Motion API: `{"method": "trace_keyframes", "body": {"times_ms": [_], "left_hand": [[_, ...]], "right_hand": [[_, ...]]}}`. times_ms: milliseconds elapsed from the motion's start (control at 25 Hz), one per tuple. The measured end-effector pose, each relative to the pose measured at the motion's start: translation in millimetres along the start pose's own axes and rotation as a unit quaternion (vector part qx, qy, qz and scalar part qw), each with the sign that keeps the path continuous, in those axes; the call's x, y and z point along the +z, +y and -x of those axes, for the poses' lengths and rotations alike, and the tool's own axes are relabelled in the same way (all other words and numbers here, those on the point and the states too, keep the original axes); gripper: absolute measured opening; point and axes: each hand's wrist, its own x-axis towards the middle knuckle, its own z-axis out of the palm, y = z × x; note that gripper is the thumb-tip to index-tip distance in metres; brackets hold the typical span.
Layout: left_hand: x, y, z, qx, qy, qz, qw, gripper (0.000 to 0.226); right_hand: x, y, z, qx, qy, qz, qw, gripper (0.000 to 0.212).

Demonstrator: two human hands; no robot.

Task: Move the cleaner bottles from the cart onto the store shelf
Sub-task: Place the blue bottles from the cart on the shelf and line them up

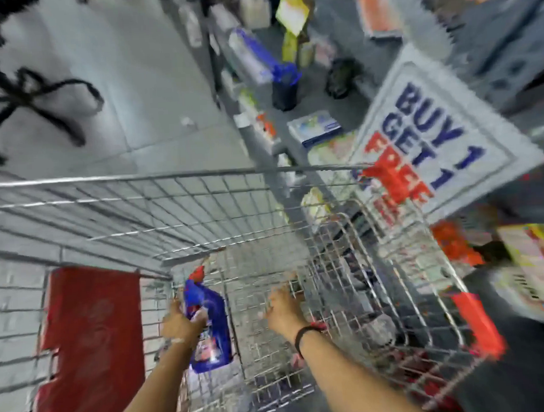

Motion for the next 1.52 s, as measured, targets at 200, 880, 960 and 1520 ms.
{"method": "trace_keyframes", "body": {"times_ms": [200,880,960,1520], "left_hand": [[8.8,-11.0,-17.1,-0.072,-0.06,0.003,0.996,0.051],[71.7,40.1,14.4,-0.108,-0.155,0.281,0.941,0.034],[79.9,38.1,16.8,-0.115,-0.182,0.295,0.931,0.037],[29.0,136.3,66.8,0.175,-0.319,0.3,0.882,0.043]], "right_hand": [[78.3,9.0,-42.5,0.02,-0.145,0.038,0.988,0.021],[31.8,24.8,-52.9,0.045,-0.047,0.12,0.991,0.047],[27.7,36.3,-57.5,0.043,-0.078,0.132,0.987,0.042],[-77.7,23.2,23.8,-0.097,0.039,-0.104,0.989,0.047]]}}
